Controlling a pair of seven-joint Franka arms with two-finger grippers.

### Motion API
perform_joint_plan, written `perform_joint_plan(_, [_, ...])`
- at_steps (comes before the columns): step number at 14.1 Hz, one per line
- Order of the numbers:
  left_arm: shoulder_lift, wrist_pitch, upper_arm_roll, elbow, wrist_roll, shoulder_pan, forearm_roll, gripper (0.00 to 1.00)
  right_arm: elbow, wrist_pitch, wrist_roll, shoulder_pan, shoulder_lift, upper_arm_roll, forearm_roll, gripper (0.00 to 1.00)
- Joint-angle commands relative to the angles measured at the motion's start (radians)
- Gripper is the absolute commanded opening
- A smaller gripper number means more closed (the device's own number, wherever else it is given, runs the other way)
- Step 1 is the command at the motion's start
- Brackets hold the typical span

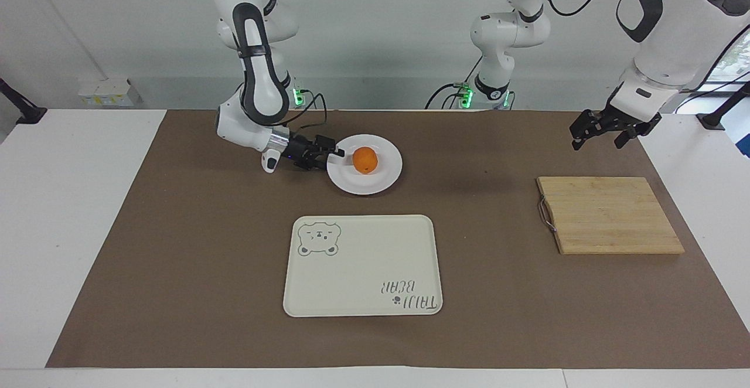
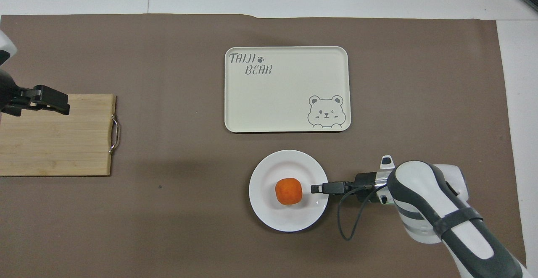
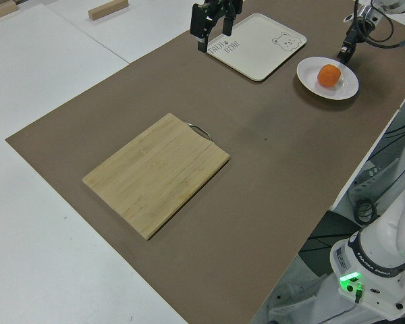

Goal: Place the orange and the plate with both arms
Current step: 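Close the right gripper on the rim of the white plate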

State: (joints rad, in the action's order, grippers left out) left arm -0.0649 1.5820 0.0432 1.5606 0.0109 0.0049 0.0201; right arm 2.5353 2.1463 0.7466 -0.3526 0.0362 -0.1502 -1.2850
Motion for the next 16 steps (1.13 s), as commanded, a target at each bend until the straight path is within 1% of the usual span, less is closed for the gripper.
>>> perform_joint_plan(1, [-0.001, -0.008, 0.007, -0.016, 0.015, 0.004, 0.02, 1.0, 0.023, 0.04, 0.036, -0.014, -0.021, 0.003, -0.046, 0.85])
perform_joint_plan(2, [-0.001, -0.008, 0.007, -0.016, 0.015, 0.004, 0.02, 1.0, 0.023, 0.041, 0.036, -0.013, -0.013, 0.003, -0.051, 0.64])
perform_joint_plan(3, [-0.001, -0.008, 0.007, -0.016, 0.015, 0.004, 0.02, 1.0, 0.023, 0.046, 0.034, -0.016, -0.007, 0.003, -0.069, 0.39])
perform_joint_plan(4, [-0.001, -0.008, 0.007, -0.016, 0.015, 0.004, 0.02, 1.0, 0.022, 0.049, 0.03, -0.019, -0.007, 0.003, -0.077, 0.19])
perform_joint_plan(5, [-0.001, -0.008, 0.007, -0.016, 0.015, 0.004, 0.02, 1.0, 0.022, 0.049, 0.028, -0.022, -0.007, 0.003, -0.079, 0.03])
perform_joint_plan(6, [-0.001, -0.008, 0.007, -0.016, 0.015, 0.004, 0.02, 1.0, 0.022, 0.049, 0.027, -0.022, -0.006, 0.003, -0.079, 0.0])
perform_joint_plan(9, [-0.001, -0.008, 0.007, -0.016, 0.015, 0.004, 0.02, 1.0, 0.008, 0.055, 0.034, -0.022, 0.005, 0.003, -0.079, 0.0])
perform_joint_plan(12, [-0.001, -0.008, 0.007, -0.016, 0.015, 0.004, 0.02, 1.0, -0.061, 0.038, 0.045, -0.02, 0.04, 0.003, -0.08, 0.0])
perform_joint_plan(16, [-0.001, -0.008, 0.007, -0.016, 0.015, 0.004, 0.02, 1.0, -0.141, 0.015, 0.05, -0.019, 0.079, 0.003, -0.138, 0.0])
